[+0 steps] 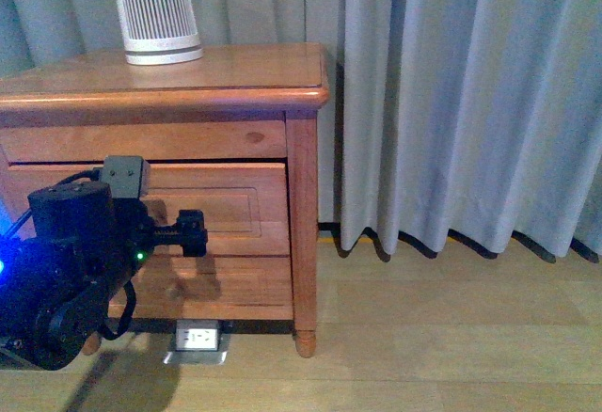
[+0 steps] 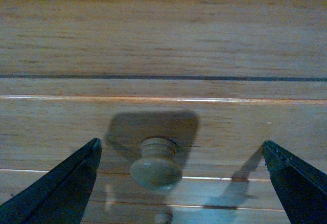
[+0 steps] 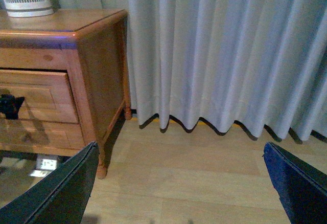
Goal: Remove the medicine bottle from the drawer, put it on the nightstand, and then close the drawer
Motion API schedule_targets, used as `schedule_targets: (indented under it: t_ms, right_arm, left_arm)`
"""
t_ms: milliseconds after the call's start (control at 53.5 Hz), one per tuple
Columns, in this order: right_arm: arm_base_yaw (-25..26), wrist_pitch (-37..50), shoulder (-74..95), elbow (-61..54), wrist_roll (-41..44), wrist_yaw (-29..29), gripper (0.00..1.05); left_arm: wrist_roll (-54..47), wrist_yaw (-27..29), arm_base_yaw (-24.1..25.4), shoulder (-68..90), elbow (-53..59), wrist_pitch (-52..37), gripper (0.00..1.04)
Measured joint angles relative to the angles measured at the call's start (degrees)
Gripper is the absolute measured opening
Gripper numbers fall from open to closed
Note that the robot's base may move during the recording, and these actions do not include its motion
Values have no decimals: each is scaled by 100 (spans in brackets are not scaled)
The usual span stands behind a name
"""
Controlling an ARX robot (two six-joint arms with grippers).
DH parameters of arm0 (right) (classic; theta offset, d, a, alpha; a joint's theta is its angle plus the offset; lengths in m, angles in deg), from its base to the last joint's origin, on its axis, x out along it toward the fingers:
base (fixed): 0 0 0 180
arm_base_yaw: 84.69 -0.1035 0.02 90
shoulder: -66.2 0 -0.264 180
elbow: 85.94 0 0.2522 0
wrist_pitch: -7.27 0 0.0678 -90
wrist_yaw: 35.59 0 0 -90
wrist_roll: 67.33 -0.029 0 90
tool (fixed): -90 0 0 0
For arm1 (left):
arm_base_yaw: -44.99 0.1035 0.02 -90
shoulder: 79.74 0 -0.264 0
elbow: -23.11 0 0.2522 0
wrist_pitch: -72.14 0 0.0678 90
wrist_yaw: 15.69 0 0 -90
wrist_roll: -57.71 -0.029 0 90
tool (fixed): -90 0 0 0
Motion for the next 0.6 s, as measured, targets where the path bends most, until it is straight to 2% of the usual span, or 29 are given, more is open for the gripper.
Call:
schedule_targets:
  t_ms: [262,599]
  right_arm:
    - [0,0,0,0,0,2,98]
    - [0,0,0,0,0,2,98]
  left_arm:
    - [-7,-24,24,33,-37,0,96]
    - [-4,74,35,33,-37,-22,45]
